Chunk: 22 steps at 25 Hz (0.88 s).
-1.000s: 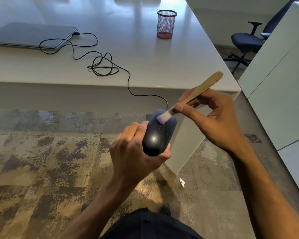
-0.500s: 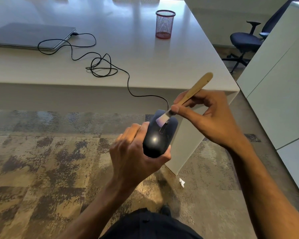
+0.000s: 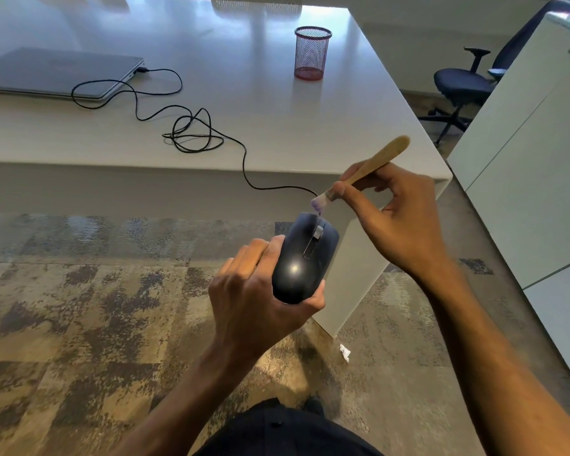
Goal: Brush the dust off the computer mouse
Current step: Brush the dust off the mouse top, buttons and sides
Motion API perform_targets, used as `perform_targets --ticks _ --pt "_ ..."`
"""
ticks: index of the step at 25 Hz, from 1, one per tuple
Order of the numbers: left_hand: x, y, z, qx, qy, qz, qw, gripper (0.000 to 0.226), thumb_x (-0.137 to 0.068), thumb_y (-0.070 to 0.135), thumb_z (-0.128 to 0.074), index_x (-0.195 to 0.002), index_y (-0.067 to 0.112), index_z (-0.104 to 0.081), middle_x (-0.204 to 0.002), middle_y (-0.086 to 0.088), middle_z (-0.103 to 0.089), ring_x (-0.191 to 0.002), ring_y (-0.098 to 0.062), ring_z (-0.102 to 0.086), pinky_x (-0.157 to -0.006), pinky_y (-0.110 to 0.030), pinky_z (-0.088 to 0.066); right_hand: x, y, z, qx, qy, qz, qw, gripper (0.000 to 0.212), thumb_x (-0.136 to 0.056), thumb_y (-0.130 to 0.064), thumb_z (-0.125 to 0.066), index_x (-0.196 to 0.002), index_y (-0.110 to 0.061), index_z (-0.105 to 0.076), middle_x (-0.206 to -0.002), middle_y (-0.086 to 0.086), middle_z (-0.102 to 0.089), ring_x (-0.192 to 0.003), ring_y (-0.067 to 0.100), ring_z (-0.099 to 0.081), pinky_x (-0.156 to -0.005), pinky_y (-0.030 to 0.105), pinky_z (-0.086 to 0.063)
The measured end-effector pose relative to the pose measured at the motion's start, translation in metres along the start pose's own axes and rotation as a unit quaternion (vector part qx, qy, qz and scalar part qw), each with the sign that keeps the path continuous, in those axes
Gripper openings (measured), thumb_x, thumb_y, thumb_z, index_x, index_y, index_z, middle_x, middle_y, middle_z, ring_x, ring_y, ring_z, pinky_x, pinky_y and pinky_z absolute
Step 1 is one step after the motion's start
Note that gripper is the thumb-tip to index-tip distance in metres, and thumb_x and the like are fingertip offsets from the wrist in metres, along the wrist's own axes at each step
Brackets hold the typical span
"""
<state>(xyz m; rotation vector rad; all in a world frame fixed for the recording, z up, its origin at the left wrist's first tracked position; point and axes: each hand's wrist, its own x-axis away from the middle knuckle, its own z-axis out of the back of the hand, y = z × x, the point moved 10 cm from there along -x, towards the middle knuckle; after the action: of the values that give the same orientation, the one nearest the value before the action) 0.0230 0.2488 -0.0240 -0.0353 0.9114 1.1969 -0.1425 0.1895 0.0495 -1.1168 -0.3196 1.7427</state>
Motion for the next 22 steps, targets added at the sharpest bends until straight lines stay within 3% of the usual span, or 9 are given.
perform_targets --ticks 4,8,11,14,17,20,22 --pt "-0.002 0.001 0.002 -0.004 0.012 -0.007 1.0 0.067 -0.07 0.06 -0.069 -0.113 0.009 -0.064 -0.086 -0.004 -0.063 -0.065 -0.015 -0.056 -0.052 -0.029 -0.049 0.001 -0.005 -0.01 -0.041 -0.033 0.0 0.999 0.01 -0.088 -0.024 -0.07 -0.097 -0.018 -0.07 -0.089 -0.01 -0.071 -0.085 0.0 -0.067 -0.078 0.009 -0.048" --pt "0.0 0.001 0.003 -0.012 0.013 -0.01 1.0 0.067 -0.07 0.06 -0.069 -0.113 0.009 -0.064 -0.087 -0.004 -0.063 -0.066 -0.016 -0.056 -0.053 -0.031 -0.05 -0.001 0.0 -0.001 0.006 0.023 -0.006 1.0 0.008 -0.089 -0.03 -0.067 -0.097 -0.028 -0.066 -0.087 -0.029 -0.062 -0.083 -0.009 -0.065 -0.078 0.01 -0.05" --pt "-0.003 -0.003 0.005 -0.014 0.015 -0.003 1.0 0.068 -0.07 0.06 -0.07 -0.113 0.009 -0.064 -0.09 -0.004 -0.064 -0.069 -0.016 -0.057 -0.055 -0.028 -0.05 0.003 -0.001 -0.001 -0.034 0.033 -0.015 0.999 0.008 -0.09 -0.026 -0.067 -0.098 -0.025 -0.066 -0.088 -0.024 -0.064 -0.085 -0.006 -0.065 -0.079 0.009 -0.049" --pt "-0.003 -0.005 0.005 -0.02 0.021 -0.001 1.0 0.066 -0.069 0.058 -0.071 -0.112 0.009 -0.065 -0.09 -0.004 -0.064 -0.069 -0.015 -0.056 -0.056 -0.026 -0.048 0.013 -0.005 -0.013 -0.066 -0.006 -0.027 0.997 0.007 -0.089 -0.022 -0.068 -0.096 -0.021 -0.069 -0.09 -0.015 -0.069 -0.086 0.0 -0.066 -0.078 0.011 -0.049" --pt "-0.004 -0.008 0.004 -0.023 0.021 0.008 0.999 0.065 -0.068 0.056 -0.071 -0.11 0.007 -0.066 -0.09 -0.003 -0.064 -0.07 -0.016 -0.058 -0.058 -0.025 -0.047 0.029 -0.021 -0.026 -0.105 -0.053 -0.004 0.993 0.006 -0.086 -0.02 -0.068 -0.092 -0.021 -0.068 -0.09 -0.018 -0.067 -0.086 -0.003 -0.065 -0.077 0.01 -0.049" --pt "-0.007 -0.01 0.002 -0.022 0.021 0.009 0.999 0.065 -0.07 0.058 -0.071 -0.108 0.006 -0.066 -0.085 -0.003 -0.063 -0.065 -0.014 -0.056 -0.056 -0.025 -0.046 0.041 -0.033 -0.036 -0.111 -0.08 0.017 0.99 0.008 -0.086 -0.024 -0.066 -0.093 -0.025 -0.068 -0.087 -0.014 -0.069 -0.083 0.005 -0.067 -0.075 0.022 -0.055" --pt "-0.01 -0.007 0.004 -0.009 0.031 0.001 0.999 0.066 -0.08 0.063 -0.059 -0.107 0.003 -0.065 -0.082 -0.005 -0.063 -0.062 -0.014 -0.054 -0.053 -0.027 -0.048 0.048 -0.034 -0.044 -0.094 -0.105 0.027 0.99 0.01 -0.087 -0.028 -0.065 -0.097 -0.028 -0.067 -0.088 -0.012 -0.07 -0.083 0.007 -0.067 -0.076 0.032 -0.056"
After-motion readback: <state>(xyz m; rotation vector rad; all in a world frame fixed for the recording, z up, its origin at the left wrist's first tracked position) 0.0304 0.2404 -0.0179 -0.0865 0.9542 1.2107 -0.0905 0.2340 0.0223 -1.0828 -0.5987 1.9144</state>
